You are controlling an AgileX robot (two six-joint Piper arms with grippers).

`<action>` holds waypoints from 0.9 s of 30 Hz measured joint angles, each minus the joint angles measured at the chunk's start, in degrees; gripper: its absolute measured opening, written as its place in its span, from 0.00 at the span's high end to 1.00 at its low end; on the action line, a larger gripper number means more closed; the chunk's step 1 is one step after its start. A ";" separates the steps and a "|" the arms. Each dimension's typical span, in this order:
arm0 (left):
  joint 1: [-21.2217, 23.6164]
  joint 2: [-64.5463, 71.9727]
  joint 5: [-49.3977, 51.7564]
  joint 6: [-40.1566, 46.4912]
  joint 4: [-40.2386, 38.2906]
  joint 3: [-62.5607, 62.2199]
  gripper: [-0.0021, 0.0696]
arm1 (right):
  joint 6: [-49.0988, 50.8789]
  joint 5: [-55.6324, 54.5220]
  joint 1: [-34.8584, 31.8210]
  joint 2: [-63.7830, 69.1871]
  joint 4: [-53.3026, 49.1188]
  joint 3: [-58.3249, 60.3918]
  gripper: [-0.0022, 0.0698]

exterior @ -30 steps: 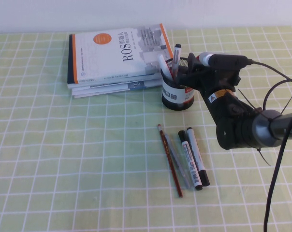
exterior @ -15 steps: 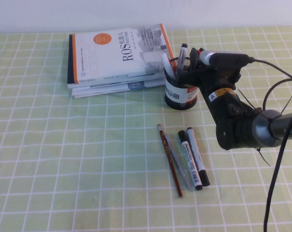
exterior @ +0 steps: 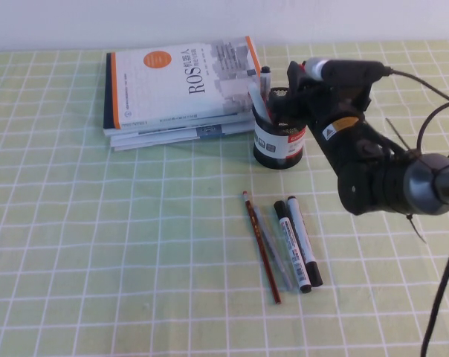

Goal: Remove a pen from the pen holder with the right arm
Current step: 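Take a marker out of the pen holder and lay it on the table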

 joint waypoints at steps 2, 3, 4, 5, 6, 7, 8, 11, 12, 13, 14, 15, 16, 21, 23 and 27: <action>0.00 0.00 0.00 0.00 0.00 0.00 0.98 | -1.19 2.35 0.00 -1.62 0.00 0.00 0.88; 0.00 0.00 0.00 0.00 0.00 0.00 0.98 | -1.95 3.69 0.00 -2.56 -0.15 0.00 0.88; 0.00 0.00 0.00 0.00 0.00 0.00 0.98 | -2.61 5.08 0.00 -3.56 -0.25 0.00 0.88; 0.00 0.00 0.00 0.00 0.00 0.00 0.98 | -3.04 5.99 0.00 -4.39 -0.25 0.00 0.88; 0.00 0.00 0.00 0.00 0.00 0.00 0.98 | -3.42 8.14 0.00 -5.68 -0.39 0.00 0.88; 0.00 0.00 0.00 0.00 0.00 0.00 0.98 | -3.55 9.38 0.00 -6.79 -0.54 0.00 0.88; 0.00 0.00 0.00 0.00 0.00 0.00 0.98 | -3.81 10.61 0.00 -7.71 -0.70 0.00 0.88; 0.00 0.00 0.00 0.00 0.00 0.00 0.98 | -5.20 15.91 0.00 -11.14 -1.09 0.00 0.88; 0.00 0.00 0.00 0.00 0.00 0.00 0.98 | -6.22 17.81 0.00 -12.47 -1.25 0.00 0.88; 0.00 0.00 0.00 0.00 0.00 0.00 0.98 | -7.37 19.81 0.00 -13.86 -1.34 0.00 0.88; 0.00 0.00 0.00 0.00 0.00 0.00 0.98 | -7.37 21.45 0.00 -15.26 -1.51 0.00 0.88; 0.00 0.00 0.00 0.00 0.00 0.00 0.98 | -8.15 23.43 0.00 -16.68 -1.83 0.00 0.88; 0.00 0.00 0.00 0.00 0.00 0.00 0.98 | -8.88 25.32 0.00 -18.10 -2.09 0.00 0.88; 0.00 0.00 0.00 0.00 0.00 0.00 0.98 | -11.27 34.73 0.00 -24.75 -2.76 0.00 0.88; 0.00 0.00 0.00 0.00 0.00 0.00 0.98 | -11.39 39.69 0.00 -27.66 -2.76 0.10 0.88; 0.00 0.00 0.00 0.00 0.00 0.00 0.98 | -11.51 50.68 0.00 -32.73 -2.97 0.10 0.88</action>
